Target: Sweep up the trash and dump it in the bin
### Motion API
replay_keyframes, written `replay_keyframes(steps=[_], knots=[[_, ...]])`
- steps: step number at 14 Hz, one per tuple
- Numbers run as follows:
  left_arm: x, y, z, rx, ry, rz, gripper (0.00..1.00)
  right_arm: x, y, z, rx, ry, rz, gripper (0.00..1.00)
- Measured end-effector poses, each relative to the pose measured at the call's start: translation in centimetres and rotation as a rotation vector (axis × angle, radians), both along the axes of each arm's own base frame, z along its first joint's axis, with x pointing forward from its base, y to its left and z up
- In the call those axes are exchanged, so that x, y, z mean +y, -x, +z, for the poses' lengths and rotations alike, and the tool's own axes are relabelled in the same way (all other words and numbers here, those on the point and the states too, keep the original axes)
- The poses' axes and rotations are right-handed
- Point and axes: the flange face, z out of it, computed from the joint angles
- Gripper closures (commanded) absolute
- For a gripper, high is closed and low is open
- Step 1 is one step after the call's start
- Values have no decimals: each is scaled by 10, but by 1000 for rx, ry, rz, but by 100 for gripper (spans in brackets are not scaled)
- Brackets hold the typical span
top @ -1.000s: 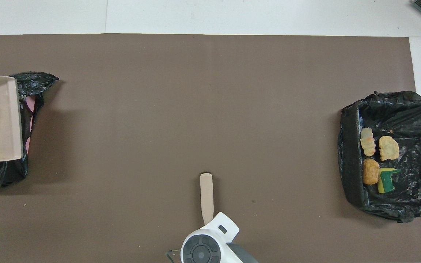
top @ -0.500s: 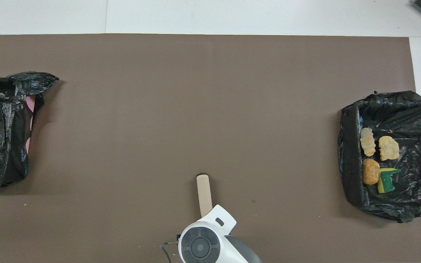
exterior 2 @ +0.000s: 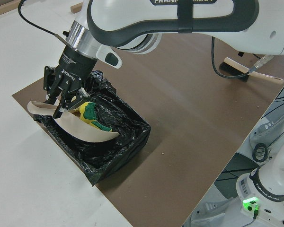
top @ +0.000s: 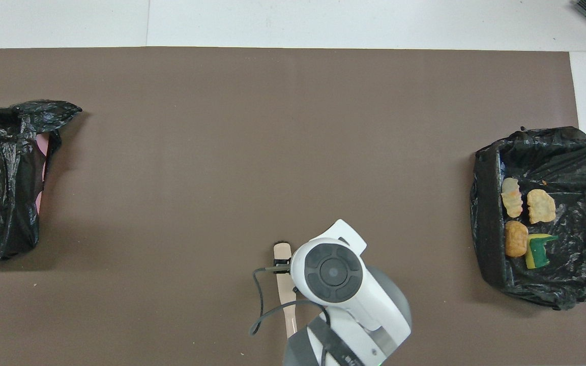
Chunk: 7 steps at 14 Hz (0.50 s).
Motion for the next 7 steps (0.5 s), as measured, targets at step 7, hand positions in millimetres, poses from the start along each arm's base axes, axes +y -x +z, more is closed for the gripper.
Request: replay_keyframes(steps=[7], knots=[[-2,23,63,-28,-149,-15,100,-98,-80,53,-108,-27,-101,0]])
